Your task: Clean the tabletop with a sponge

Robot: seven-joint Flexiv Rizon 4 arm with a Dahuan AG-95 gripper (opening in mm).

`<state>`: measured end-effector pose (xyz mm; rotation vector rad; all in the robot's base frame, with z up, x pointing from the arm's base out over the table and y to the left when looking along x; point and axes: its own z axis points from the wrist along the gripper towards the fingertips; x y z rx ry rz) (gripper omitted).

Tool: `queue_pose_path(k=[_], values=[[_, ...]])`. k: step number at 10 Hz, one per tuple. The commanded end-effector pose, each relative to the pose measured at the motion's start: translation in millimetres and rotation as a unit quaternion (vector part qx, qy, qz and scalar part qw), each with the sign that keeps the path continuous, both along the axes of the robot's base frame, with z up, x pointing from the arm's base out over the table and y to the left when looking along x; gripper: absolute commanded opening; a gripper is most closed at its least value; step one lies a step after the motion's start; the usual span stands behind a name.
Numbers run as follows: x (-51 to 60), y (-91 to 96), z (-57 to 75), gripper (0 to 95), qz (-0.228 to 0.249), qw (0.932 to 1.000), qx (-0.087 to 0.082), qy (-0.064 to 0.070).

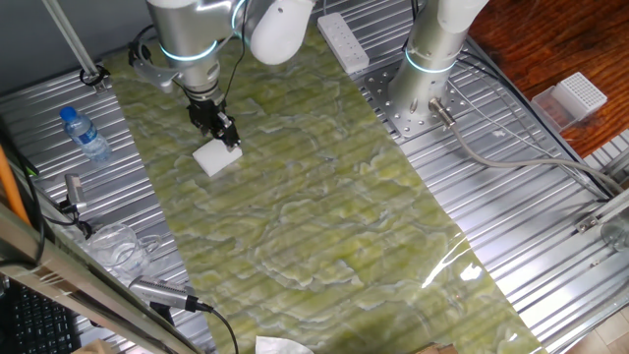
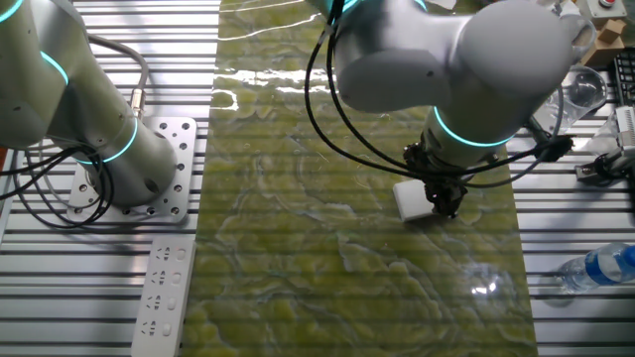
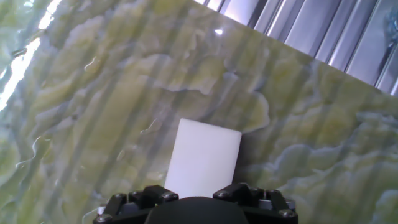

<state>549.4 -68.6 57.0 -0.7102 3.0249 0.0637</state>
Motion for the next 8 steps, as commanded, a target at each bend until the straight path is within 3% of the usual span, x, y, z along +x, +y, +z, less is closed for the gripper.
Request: queue_pose_path(k=[1,8], values=[[2.6,0.4,-6.1,57.0,-0.002,1.0000,0.000,-0.002],[5.5,1.4,-22.9,57.0,-0.011,0.9999,0.000,-0.010]])
